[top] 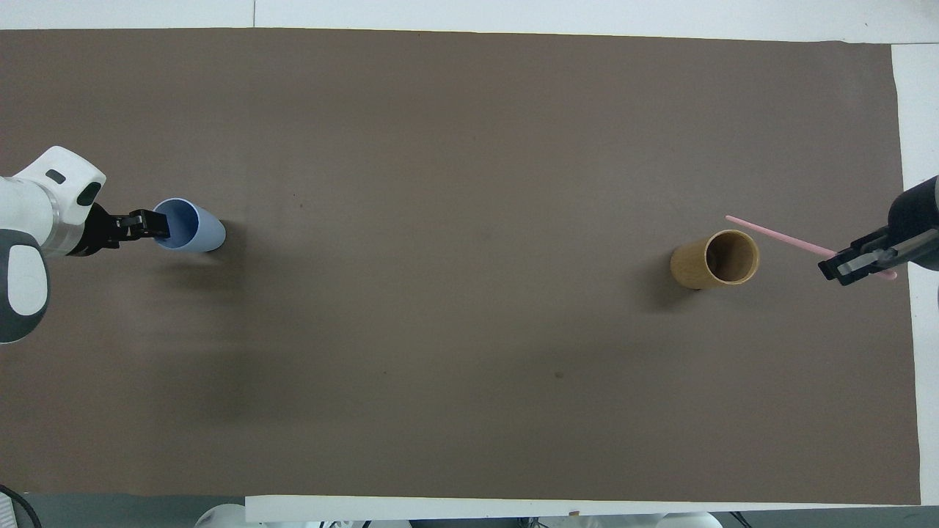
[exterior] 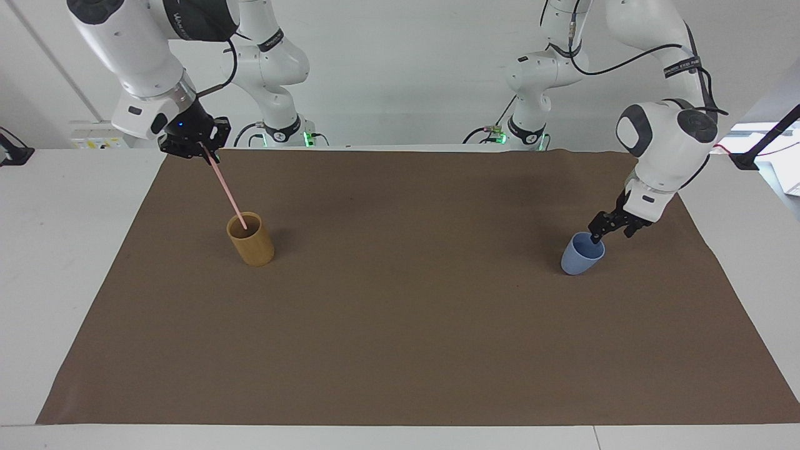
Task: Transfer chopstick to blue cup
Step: 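Carry the pink stick toward the blue cup with the right gripper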
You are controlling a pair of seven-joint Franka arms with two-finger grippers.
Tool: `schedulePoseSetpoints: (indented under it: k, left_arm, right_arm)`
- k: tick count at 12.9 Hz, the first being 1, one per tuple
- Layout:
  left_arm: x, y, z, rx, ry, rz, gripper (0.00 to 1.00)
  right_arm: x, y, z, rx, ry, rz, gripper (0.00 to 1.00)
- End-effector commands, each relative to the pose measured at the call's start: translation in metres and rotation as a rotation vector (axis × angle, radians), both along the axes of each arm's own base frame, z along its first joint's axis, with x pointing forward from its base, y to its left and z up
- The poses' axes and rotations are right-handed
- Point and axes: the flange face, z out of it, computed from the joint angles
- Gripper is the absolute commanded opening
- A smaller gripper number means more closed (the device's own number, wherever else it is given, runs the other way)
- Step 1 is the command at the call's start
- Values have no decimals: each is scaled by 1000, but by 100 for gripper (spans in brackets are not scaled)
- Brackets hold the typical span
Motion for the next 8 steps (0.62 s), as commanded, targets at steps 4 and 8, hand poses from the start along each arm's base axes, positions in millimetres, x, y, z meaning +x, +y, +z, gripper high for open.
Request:
schedulePoseSetpoints:
  k: [4, 8]
  left_arm:
    - [12, -67, -4, -17, -48, 50, 0]
    - [-16, -218, 15, -54, -23, 142, 0]
  right_arm:
    - [0, 59, 78, -3, 4, 37, 0]
    - [-9, 103, 109, -10, -2, 18, 0]
